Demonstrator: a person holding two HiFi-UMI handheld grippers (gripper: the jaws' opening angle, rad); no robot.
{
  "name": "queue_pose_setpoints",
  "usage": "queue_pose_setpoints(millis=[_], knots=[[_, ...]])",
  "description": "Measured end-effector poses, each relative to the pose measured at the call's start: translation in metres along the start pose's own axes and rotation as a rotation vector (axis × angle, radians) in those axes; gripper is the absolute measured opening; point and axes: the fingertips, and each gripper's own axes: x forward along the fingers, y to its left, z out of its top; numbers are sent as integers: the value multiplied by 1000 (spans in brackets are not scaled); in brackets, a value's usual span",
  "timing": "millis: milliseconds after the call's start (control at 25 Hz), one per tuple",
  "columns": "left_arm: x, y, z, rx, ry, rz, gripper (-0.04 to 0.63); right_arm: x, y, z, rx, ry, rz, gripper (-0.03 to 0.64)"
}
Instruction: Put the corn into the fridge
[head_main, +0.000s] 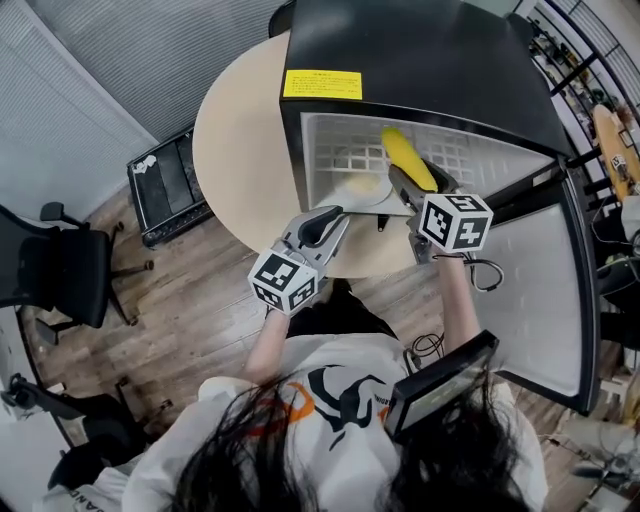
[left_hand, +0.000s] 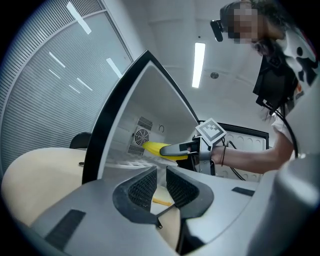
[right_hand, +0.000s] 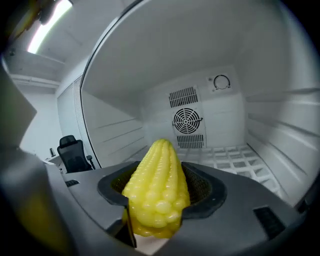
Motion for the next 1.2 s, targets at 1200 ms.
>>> queue_pose_setpoints(millis=[1200], knots=[[3,17,16,47,-12,114,60,114,31,23,-388,218,193,264]])
